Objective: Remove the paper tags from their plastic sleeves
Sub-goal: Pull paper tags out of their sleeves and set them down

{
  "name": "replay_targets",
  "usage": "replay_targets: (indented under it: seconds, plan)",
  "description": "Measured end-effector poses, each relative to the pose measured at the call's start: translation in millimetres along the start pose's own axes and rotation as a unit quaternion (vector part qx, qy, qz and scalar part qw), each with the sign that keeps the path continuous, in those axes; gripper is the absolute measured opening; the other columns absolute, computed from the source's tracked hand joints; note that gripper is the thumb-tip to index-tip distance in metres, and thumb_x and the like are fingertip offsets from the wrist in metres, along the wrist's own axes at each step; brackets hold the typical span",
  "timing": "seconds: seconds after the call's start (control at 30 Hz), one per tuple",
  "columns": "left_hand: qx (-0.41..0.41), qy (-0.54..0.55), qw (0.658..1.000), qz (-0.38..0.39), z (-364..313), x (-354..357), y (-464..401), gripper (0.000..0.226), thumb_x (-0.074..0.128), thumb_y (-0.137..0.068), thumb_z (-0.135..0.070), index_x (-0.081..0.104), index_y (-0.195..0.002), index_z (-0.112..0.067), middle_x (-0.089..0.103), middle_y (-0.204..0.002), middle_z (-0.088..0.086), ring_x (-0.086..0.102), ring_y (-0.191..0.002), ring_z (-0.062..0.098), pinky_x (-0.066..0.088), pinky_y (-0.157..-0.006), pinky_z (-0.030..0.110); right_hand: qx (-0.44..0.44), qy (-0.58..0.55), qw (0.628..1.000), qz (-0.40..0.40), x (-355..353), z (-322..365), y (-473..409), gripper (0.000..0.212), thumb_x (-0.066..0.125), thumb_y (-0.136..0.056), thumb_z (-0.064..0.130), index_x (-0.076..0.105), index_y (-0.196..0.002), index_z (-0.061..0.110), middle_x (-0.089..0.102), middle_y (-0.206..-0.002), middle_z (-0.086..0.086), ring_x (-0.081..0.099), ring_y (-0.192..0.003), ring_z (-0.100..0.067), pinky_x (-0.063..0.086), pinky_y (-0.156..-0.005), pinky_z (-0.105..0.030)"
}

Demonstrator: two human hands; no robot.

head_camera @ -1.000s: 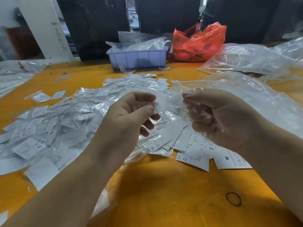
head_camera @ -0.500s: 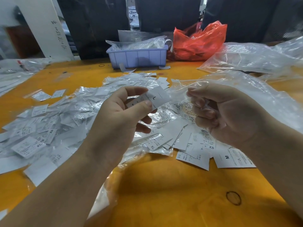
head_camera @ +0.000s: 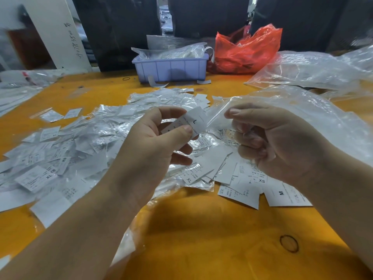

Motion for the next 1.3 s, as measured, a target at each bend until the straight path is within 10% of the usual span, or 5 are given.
replay_targets:
  seconds: [1.3]
  plan:
    - [0.012, 0.012, 1.000, -0.011, -6.6, -0.3, 2.2, 0.024, 0.062, -0.087, -0.002, 0.063, -0.103, -0.020, 0.072, -0.075, -0.001, 0.060, -0.061, 0.013, 0.054, -0.054, 0.026, 0.017, 0.001, 0.999, -0.043, -6.0, -4.3, -0.2, 0.017, 0.066, -0.068, 0.027, 0.061, -0.069, 0.011, 0.037, -0.053, 0.003, 0.025, -0.041, -0.008, 0.018, -0.035, -0.018]
Point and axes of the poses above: each hand's wrist, its own y-axis away from the middle knuckle, its own x-axis out of the palm, z = x × y, the point moved 7 cm from there along -y, towards the middle knuckle
